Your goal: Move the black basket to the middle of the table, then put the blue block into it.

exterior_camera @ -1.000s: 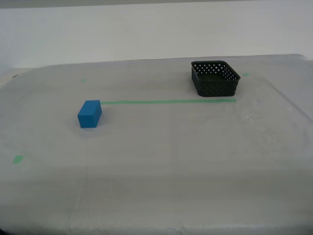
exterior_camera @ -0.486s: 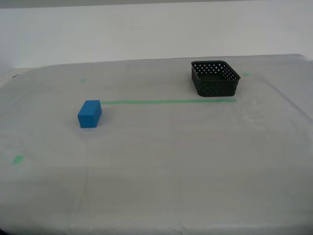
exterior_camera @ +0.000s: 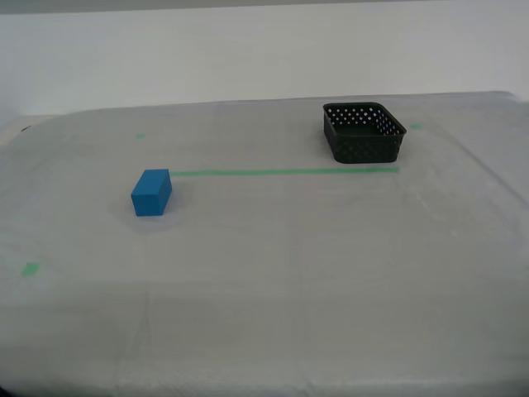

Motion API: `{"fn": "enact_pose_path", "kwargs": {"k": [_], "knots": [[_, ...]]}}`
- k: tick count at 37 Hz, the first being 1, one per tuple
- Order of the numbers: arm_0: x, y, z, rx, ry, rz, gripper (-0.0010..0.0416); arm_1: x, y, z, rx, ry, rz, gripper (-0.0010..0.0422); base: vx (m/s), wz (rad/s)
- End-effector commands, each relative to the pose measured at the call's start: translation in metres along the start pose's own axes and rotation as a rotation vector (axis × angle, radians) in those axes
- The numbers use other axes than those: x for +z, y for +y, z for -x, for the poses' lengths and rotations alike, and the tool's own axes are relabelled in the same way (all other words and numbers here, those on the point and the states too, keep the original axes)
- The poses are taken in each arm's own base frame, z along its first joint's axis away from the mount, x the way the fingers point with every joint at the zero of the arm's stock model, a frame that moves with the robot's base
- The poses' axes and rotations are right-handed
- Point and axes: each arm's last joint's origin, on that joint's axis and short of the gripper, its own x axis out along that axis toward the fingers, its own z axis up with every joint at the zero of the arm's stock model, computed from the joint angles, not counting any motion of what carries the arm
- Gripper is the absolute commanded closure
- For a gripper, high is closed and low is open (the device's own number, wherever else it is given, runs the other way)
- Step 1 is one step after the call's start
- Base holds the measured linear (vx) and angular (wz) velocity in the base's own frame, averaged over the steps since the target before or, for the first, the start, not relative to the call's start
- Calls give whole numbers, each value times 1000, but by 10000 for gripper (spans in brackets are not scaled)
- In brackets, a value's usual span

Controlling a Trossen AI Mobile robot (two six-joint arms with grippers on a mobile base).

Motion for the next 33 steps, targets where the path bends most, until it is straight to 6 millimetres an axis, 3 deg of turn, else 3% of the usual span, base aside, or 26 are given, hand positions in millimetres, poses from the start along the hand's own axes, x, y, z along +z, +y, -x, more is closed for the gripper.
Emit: {"fn": "enact_pose_path", "kwargs": {"k": [1,12,33], "knots": [[8,0,-1,7,18,7,406,0,0,0,0,-3,-2,412,0,0],[28,2,-16,86,17,6,407,0,0,0,1,-3,-2,412,0,0],[35,16,-52,124,57,5,406,0,0,0,0,-3,-2,412,0,0]]}}
